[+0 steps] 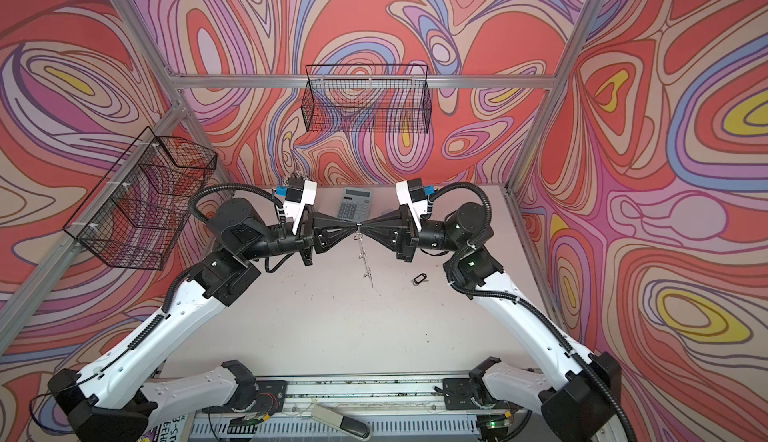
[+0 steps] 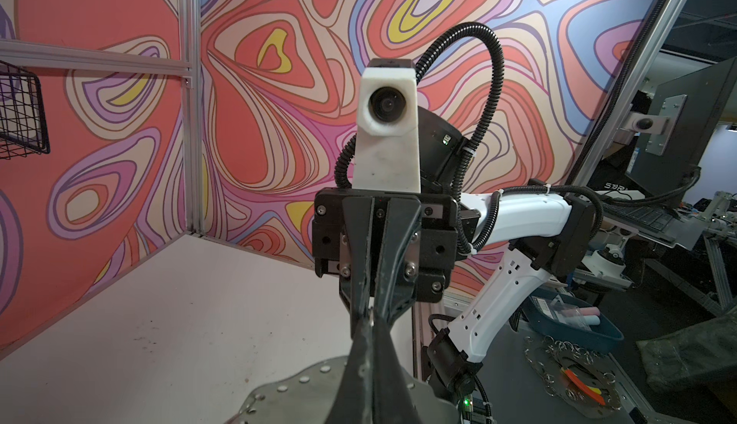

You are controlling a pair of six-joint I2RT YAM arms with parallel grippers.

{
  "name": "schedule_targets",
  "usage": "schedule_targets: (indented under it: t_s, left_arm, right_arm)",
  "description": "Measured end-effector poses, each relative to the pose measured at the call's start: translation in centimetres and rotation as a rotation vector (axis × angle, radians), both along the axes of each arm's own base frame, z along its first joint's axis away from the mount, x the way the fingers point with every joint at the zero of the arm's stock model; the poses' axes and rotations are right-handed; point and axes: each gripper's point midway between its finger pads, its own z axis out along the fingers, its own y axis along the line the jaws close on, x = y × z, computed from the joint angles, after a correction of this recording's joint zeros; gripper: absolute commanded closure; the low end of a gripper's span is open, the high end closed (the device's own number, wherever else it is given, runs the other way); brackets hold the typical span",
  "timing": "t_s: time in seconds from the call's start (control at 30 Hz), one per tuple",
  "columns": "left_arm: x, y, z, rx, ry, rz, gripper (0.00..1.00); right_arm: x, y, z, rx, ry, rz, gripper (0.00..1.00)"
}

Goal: Attach keys to a key ring
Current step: Pass the keyring.

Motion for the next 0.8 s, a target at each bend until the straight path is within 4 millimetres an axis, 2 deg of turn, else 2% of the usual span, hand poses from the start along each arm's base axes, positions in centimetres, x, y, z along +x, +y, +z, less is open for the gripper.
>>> schedule_targets:
  t_s: [0.13,0.8]
  left_arm:
    - [0.00,0.00,0.01,0.000,0.000,0.000,1.00]
    - [-0.09,0.00,0.10,-0.002,0.001,-0.004,1.00]
  right_arm:
    - [-0.02,-0.10,0.10,0.001,-0.005,-0.011,0.96]
    - [-0.41,0.03,0.21,-0.007,-0.002,0.005,0.95]
